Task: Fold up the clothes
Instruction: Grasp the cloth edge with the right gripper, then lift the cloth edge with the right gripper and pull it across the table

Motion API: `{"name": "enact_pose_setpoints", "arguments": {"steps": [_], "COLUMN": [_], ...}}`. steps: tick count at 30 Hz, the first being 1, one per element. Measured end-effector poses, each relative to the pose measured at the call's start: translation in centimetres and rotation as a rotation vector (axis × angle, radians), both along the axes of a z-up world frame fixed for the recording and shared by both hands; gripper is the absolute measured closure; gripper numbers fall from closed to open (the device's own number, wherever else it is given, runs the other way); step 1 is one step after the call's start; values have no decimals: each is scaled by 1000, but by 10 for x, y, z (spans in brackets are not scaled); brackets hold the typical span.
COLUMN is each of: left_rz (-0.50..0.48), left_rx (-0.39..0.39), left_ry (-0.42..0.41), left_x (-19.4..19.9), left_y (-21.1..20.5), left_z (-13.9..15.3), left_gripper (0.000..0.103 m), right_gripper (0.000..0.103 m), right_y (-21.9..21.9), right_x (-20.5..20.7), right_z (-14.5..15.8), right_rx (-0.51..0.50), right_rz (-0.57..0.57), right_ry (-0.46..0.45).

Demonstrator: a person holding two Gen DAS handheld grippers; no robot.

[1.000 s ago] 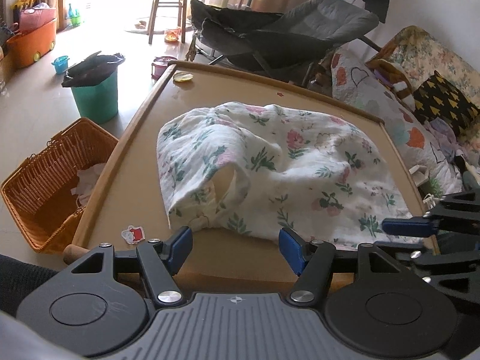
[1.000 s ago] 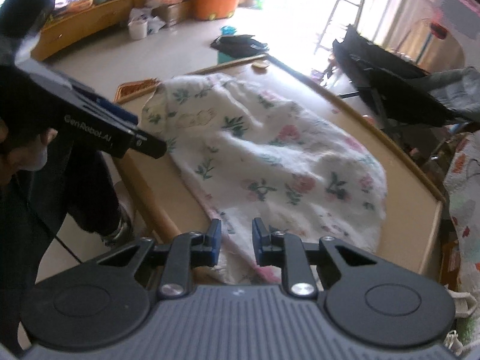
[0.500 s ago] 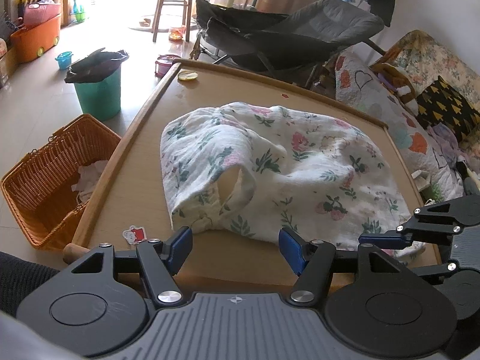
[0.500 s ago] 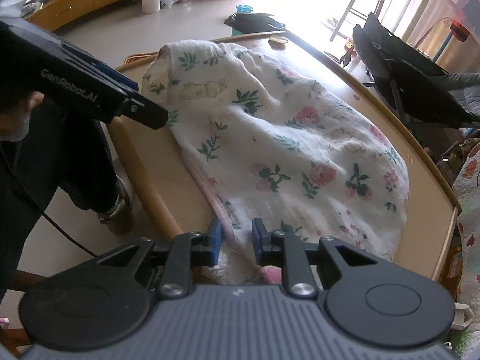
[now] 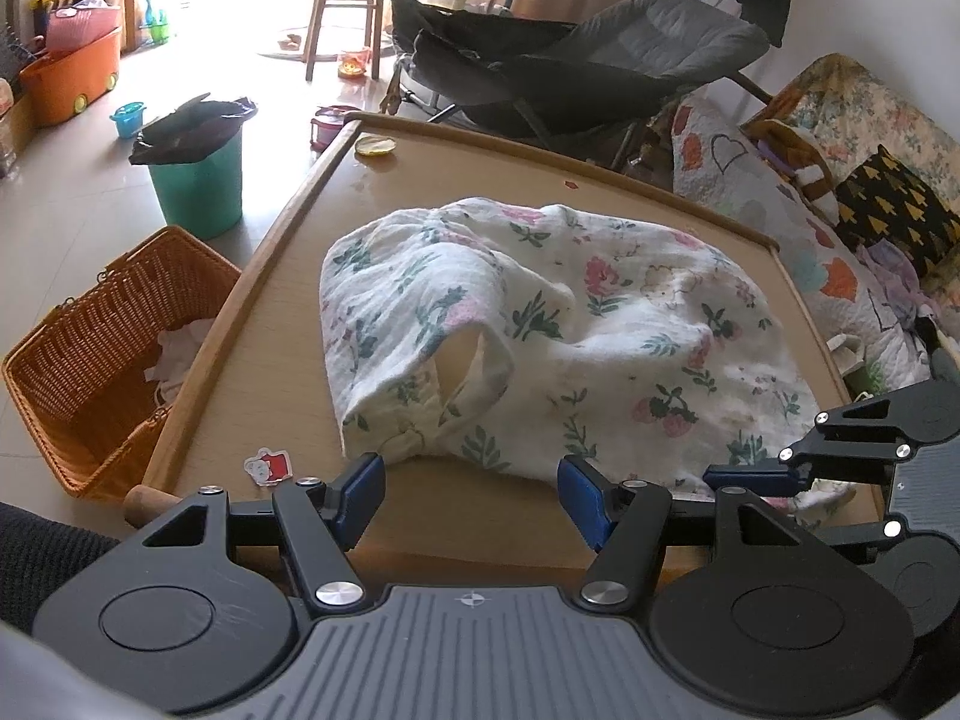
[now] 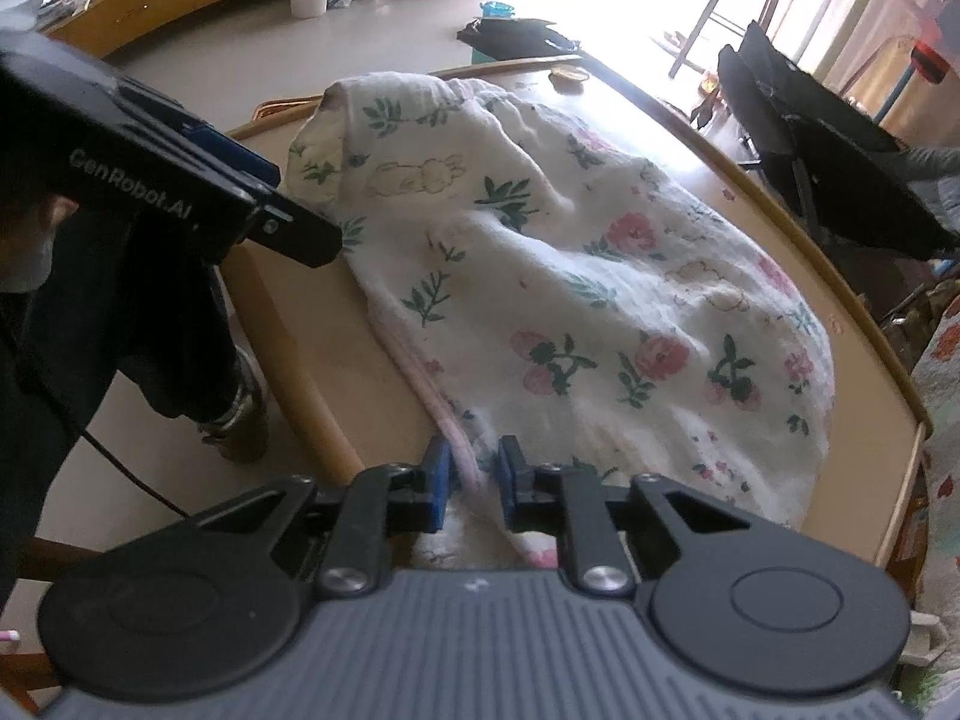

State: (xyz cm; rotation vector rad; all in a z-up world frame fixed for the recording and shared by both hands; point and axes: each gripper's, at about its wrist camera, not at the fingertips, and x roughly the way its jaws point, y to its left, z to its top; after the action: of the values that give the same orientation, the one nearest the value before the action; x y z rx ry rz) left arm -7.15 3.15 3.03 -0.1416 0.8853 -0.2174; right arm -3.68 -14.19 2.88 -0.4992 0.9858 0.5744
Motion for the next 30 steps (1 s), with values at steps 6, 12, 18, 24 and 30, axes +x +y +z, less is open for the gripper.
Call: {"name": "enact_pose_setpoints", "arguments": {"steps": [6,12,18,24,30], "left_rz": [13,15,6,2,5], "left_rx": [-14,-29,-37,-42,-62], "left_ry": [0,-1,-11,-17,-45], "left_x": [1,3,3,4,6], "left_y": [4,5,5,7,11], "left_z": [0,2,4,6,11], "left_gripper": [37,37,37,37,37], "right_gripper": [99,99,99,99,99], "right_y": [0,-11,-23,-25,-33], "right_x": [-1,-7,-15,-22,-11], "right_z": [3,15,31,49,74], "right_rx": [9,65,104,115,128], "right_rz": [-8,-20,-34,-7,-11], "right_ry": [28,70,90,108,91]}}
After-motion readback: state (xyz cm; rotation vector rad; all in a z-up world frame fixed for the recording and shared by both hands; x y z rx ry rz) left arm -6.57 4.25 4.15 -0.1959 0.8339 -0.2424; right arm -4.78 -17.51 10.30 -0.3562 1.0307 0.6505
